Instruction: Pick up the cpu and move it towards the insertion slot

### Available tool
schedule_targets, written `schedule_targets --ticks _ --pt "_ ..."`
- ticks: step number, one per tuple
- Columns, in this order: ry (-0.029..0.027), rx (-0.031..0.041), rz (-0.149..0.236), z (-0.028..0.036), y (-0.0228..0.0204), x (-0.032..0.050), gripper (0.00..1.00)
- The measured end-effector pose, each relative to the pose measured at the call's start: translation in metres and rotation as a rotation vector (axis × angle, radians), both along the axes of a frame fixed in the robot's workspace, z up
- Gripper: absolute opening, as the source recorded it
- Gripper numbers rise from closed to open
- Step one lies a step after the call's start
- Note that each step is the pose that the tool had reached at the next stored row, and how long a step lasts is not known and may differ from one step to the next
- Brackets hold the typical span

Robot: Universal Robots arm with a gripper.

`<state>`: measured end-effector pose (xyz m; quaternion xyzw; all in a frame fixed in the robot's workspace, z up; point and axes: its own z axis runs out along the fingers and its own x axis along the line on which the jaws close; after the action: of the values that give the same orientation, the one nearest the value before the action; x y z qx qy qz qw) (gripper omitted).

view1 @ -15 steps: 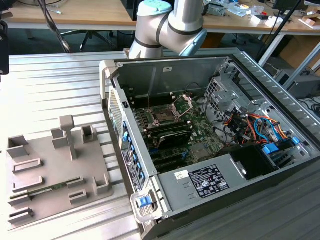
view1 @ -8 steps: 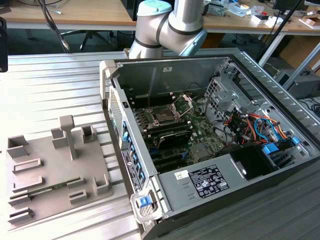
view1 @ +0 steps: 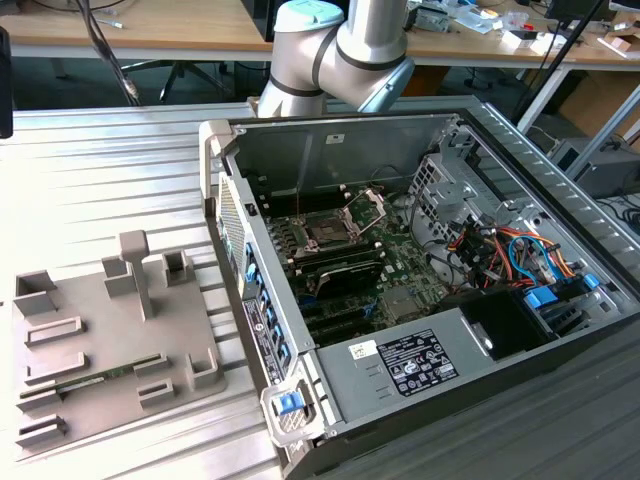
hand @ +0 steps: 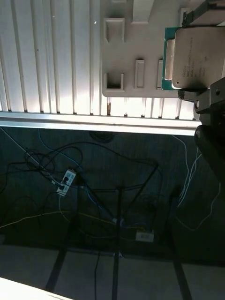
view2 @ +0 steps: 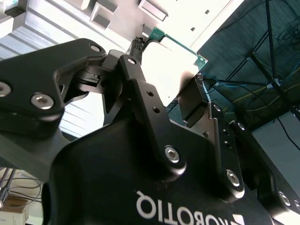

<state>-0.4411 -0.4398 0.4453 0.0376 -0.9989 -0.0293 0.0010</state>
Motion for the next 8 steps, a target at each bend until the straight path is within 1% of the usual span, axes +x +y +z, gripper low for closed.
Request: schedule_targets --ticks 8 --pt "-0.0001 0.0001 0.000 0.0059 0.0000 0.0000 0.55"
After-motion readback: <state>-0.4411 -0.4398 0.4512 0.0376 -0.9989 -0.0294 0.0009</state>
